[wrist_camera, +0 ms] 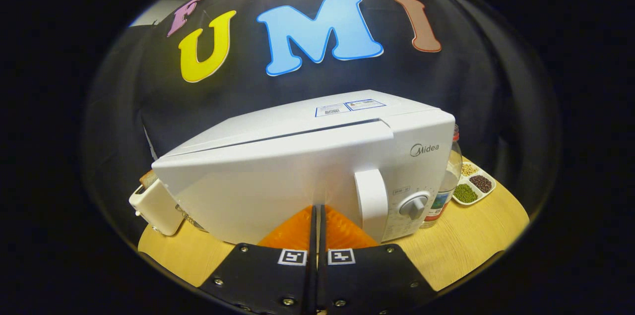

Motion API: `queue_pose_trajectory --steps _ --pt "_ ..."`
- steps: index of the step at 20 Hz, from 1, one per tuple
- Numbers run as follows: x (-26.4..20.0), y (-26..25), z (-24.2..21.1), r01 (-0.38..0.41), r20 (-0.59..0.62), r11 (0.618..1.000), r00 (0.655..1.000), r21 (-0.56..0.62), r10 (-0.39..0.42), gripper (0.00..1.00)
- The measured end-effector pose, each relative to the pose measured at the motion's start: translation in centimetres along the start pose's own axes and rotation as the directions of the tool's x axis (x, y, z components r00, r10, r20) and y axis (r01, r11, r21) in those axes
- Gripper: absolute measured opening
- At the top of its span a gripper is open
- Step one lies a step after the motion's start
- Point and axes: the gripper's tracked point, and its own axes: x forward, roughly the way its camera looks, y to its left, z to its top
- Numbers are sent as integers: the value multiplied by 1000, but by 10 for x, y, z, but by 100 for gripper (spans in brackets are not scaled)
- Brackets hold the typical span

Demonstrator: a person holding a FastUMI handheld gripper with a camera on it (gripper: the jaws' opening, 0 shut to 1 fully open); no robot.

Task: Open the microwave, put the food inside, and close the microwave door.

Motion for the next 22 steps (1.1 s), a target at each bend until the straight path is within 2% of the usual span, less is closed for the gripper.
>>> queue_pose_trajectory --steps 2,4,5,8,16,22 --pt "6 -2 3 8 16 999 1000 -50 -7 1" --pt "9 -2 4 9 -4 999 1000 -32 -9 2" --pt "11 -3 2 15 -5 999 1000 -42 -15 5" --pt "-4 6 9 8 7 1000 1000 -20 -8 5" --pt "-106 40 43 -16 150 993 988 -117 34 5" --pt "-191 43 48 7 243 990 970 -141 28 5"
